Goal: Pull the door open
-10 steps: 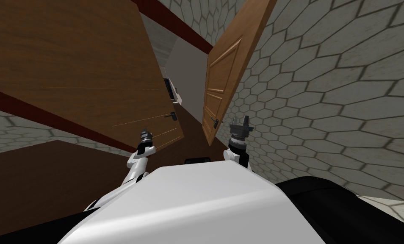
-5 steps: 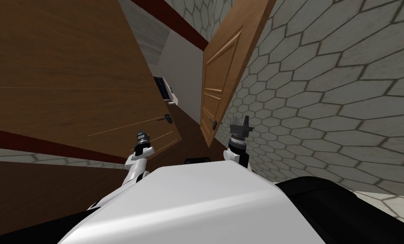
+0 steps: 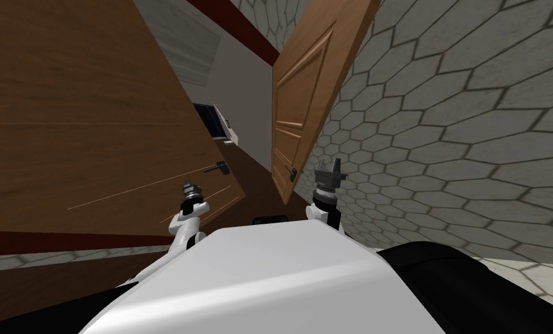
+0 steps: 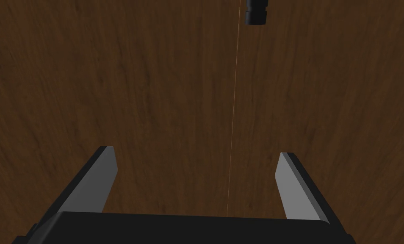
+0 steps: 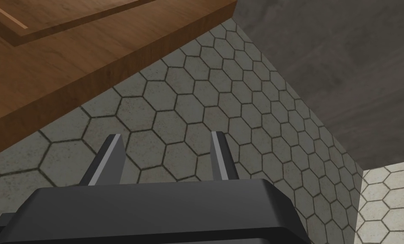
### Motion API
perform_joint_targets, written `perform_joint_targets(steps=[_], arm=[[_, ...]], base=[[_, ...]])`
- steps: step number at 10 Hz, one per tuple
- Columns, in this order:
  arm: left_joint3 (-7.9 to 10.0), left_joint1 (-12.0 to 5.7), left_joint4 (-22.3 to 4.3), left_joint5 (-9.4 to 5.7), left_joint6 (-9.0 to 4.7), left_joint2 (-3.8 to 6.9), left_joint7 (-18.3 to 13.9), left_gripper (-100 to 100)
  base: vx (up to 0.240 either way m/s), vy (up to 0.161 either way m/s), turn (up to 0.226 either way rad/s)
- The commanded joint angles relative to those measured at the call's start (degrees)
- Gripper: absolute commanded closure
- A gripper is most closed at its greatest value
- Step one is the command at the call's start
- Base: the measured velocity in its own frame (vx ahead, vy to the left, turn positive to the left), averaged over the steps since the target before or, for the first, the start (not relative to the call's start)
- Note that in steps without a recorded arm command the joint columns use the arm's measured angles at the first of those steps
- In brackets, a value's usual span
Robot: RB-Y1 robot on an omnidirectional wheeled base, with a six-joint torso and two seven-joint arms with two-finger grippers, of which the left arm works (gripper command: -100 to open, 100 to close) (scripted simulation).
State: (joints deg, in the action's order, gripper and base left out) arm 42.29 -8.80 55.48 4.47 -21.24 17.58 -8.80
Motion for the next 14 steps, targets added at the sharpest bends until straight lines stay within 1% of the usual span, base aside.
perform_joint_targets(steps=[1,6,10,13,14], arm=[[1.65,0.02,0.32,0.66,0.30,-0.77,0.12,-100],[6.74,-0.71,-0.68,2.61,0.33,-2.45,0.42,-100],[10.09,-1.18,-1.40,3.89,0.38,-3.80,0.65,-100],[12.02,-1.45,-1.83,4.61,0.43,-4.70,0.81,-100],[11.65,-1.49,-1.94,4.46,0.38,-4.41,0.75,-100]], base=[[0.181,0.018,-0.127],[0.178,0.042,-0.119],[0.172,0.058,-0.107],[0.172,0.091,-0.091],[0.068,0.054,-0.017]])
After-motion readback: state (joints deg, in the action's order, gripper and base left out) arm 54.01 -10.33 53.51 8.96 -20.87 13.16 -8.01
